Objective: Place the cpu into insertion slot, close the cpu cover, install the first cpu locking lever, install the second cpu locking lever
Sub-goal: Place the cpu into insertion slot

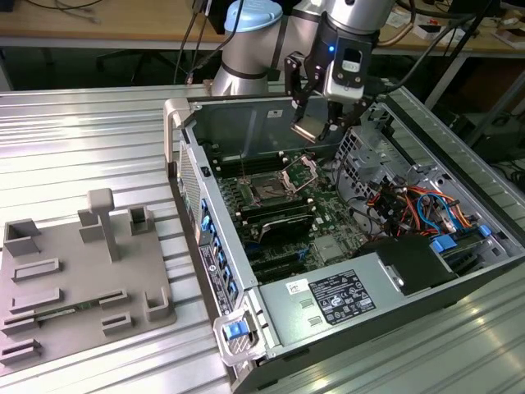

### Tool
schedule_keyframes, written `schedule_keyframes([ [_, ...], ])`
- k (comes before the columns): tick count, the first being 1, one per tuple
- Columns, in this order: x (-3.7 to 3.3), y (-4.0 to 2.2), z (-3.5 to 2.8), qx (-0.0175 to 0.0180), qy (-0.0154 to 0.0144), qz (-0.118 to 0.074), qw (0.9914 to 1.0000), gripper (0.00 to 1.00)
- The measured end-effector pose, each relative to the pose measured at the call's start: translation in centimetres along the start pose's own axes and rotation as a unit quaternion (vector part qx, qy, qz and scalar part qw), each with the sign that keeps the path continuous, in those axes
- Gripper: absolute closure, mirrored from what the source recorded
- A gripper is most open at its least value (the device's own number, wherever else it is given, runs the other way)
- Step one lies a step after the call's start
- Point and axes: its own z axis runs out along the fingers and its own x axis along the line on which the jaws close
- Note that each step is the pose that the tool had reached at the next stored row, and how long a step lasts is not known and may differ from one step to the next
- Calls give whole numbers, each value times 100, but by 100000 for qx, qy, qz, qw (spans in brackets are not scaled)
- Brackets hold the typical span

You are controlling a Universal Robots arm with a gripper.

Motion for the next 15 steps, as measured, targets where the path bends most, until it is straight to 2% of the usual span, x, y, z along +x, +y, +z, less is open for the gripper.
schedule_keyframes([
  [5,8,-13,7,-34,-142,1651,99986,45],
  [8,23,-36,8,-54,-168,1974,99980,45],
  [15,24,-37,7,-44,-177,2060,99979,45],
])
